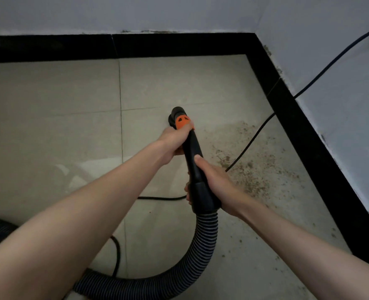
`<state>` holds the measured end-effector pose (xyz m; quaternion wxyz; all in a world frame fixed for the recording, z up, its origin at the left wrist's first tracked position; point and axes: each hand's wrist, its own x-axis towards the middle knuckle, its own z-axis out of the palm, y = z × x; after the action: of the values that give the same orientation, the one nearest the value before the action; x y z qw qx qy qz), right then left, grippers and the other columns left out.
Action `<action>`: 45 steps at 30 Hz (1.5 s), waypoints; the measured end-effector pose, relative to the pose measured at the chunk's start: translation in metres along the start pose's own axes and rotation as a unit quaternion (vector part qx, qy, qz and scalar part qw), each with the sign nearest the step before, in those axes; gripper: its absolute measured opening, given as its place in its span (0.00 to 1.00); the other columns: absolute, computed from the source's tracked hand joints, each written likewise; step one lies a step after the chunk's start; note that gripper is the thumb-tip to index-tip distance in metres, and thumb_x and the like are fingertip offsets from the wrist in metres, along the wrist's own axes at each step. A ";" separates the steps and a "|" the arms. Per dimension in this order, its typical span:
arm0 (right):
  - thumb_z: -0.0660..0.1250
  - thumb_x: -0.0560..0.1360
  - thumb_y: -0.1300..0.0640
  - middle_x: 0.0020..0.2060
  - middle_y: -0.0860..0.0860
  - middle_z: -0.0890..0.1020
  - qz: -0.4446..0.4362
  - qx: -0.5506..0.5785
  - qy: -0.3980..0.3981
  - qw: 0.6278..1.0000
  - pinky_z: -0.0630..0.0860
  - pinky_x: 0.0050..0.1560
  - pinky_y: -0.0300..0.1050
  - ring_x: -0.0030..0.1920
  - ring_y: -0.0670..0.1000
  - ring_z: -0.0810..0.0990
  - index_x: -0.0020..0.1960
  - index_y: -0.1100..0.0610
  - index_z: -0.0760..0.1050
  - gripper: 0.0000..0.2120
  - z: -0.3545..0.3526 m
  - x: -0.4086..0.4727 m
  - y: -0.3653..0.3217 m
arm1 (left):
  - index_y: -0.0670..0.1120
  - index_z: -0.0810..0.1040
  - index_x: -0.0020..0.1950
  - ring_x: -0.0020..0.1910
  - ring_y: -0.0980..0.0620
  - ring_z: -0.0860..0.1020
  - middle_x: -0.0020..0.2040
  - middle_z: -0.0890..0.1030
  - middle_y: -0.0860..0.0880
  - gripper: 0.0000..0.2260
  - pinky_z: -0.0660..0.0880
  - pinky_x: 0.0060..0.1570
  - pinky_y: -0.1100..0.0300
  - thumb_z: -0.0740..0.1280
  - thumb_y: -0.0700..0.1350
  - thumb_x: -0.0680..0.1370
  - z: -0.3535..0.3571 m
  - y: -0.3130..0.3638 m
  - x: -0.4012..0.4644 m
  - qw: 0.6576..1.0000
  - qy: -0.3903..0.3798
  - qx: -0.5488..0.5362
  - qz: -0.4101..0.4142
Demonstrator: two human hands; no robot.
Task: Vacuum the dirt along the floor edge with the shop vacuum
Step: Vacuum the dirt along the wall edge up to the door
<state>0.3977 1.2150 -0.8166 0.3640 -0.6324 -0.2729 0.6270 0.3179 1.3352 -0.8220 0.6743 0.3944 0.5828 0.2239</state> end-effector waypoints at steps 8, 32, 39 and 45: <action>0.61 0.79 0.44 0.37 0.58 0.81 -0.038 -0.146 -0.038 0.988 0.79 0.45 0.56 0.37 0.57 0.80 0.39 0.56 0.72 0.17 0.034 0.011 0.002 | 0.38 0.68 0.65 0.51 0.44 0.77 0.56 0.76 0.42 0.23 0.76 0.42 0.55 0.65 0.52 0.77 -0.047 -0.014 0.008 0.989 0.118 0.087 -0.015; 0.60 0.77 0.40 0.34 0.48 0.79 -0.047 -0.329 0.018 0.943 0.72 0.33 0.40 0.34 0.48 0.79 0.43 0.53 0.71 0.17 0.006 -0.036 0.041 | 0.43 0.69 0.46 0.45 0.44 0.74 0.41 0.73 0.45 0.11 0.75 0.51 0.50 0.57 0.50 0.80 -0.015 -0.063 -0.029 0.990 0.040 0.129 -0.031; 0.60 0.78 0.40 0.34 0.49 0.78 -0.048 -0.333 0.046 0.941 0.71 0.33 0.42 0.34 0.49 0.79 0.41 0.53 0.70 0.17 -0.011 -0.035 0.040 | 0.42 0.70 0.48 0.45 0.44 0.74 0.40 0.72 0.45 0.12 0.76 0.52 0.49 0.57 0.50 0.79 0.008 -0.058 -0.022 0.991 0.035 0.130 -0.026; 0.60 0.78 0.40 0.32 0.48 0.76 -0.047 -0.319 0.070 0.944 0.66 0.31 0.40 0.32 0.47 0.76 0.39 0.52 0.69 0.17 -0.028 -0.030 0.040 | 0.41 0.70 0.51 0.45 0.44 0.74 0.40 0.73 0.46 0.12 0.76 0.51 0.50 0.57 0.50 0.79 0.031 -0.052 -0.015 0.989 0.030 0.143 -0.009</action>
<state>0.4190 1.1644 -0.8320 0.1907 -0.7440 -0.4622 0.4434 0.3367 1.2849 -0.8536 0.5947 0.4748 0.6325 0.1441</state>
